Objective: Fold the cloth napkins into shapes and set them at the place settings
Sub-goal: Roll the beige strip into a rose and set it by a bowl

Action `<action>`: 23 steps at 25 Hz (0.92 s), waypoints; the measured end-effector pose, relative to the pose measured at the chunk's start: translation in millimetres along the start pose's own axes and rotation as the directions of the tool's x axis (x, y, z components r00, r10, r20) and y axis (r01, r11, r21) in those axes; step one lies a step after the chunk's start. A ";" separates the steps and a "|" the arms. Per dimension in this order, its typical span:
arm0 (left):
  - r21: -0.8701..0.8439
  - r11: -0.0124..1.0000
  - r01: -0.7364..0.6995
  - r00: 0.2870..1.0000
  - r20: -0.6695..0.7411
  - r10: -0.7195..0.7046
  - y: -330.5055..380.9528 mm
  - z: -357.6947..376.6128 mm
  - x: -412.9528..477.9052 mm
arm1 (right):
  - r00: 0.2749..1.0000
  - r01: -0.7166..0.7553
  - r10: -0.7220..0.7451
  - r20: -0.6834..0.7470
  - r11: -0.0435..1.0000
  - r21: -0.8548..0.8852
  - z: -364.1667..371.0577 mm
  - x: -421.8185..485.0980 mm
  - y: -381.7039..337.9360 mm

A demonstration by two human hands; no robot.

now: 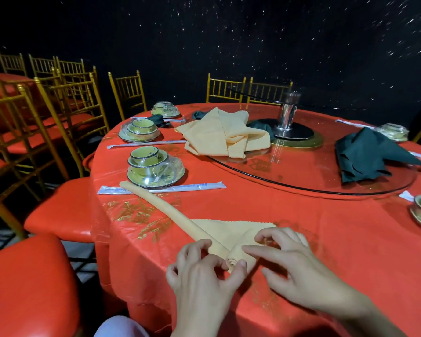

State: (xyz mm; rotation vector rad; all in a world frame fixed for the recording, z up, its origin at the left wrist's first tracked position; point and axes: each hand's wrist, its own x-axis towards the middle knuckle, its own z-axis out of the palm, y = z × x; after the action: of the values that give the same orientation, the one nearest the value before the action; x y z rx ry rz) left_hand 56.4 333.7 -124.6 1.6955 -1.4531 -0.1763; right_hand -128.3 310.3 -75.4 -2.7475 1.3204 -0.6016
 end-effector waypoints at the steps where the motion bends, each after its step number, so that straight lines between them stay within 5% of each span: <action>1: 0.025 1.000 0.000 1.000 0.002 0.000 -1.3 -1.9 1.5 | 1.000 -0.001 0.001 0.002 1.000 -0.006 3.1 2.2 -0.6; 10: 0.026 0.968 -0.250 0.966 -0.065 0.251 -17.5 -13.1 8.3 | 0.999 0.038 -0.037 0.003 0.993 -0.108 9.6 31.4 -10.1; 23: 0.025 0.975 -0.220 0.976 -0.004 0.220 -28.6 -12.2 21.4 | 0.991 0.053 -0.058 0.120 0.998 0.043 9.6 74.7 -19.4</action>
State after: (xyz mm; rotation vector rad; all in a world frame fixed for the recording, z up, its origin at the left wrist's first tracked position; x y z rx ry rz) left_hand 91.4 319.8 -127.7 1.5392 -1.6309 -0.0317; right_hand -68.2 264.7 -56.0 -2.7476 1.1975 -0.4500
